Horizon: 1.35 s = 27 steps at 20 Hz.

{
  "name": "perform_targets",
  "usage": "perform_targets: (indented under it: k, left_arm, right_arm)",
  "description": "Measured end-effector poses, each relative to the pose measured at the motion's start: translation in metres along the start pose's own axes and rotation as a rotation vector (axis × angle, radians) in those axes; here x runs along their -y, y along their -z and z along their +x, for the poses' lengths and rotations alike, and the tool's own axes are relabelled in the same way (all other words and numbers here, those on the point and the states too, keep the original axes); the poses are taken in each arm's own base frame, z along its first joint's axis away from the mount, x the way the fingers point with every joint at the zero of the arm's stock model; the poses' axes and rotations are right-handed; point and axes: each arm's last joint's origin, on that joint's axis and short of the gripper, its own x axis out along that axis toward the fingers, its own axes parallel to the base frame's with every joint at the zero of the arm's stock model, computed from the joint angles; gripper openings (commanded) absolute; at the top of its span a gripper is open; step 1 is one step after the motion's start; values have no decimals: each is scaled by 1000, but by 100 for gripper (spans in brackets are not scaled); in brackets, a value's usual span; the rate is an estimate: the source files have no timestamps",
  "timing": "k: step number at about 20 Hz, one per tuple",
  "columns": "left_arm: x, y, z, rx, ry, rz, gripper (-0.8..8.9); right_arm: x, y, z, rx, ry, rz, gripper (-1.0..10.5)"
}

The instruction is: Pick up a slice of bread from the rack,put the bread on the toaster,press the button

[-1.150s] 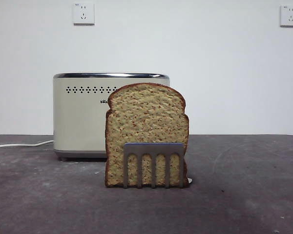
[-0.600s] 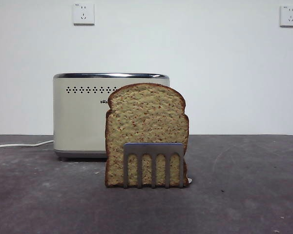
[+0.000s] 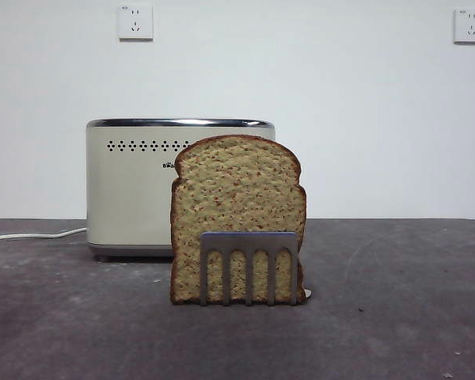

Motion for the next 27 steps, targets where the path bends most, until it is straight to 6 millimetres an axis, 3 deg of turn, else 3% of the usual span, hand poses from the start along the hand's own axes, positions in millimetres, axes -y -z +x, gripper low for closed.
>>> perform_targets:
  k: [1,9,15,18,21,24,27]
  left_arm:
    - [0,0,0,-4,-5,4,570]
    - [-3,-11,14,-59,86,84,573]
    - [-2,-61,34,-134,111,279,572]
    - [0,-87,61,-211,126,386,572]
    - [6,-104,99,-303,151,500,572]
    - [17,-111,136,-364,190,637,571]
    - [26,-105,173,-419,227,740,571]
  right_arm:
    - [0,0,0,0,0,0,-12]
    - [0,0,0,0,0,0,-12]
    - [0,0,0,-1,0,-9,-12]
    - [0,0,0,-1,0,-12,-12]
    - [0,0,0,-1,0,-12,-12]
    - [0,0,0,-1,0,-13,-12]
    - [0,0,0,-1,0,-15,-12]
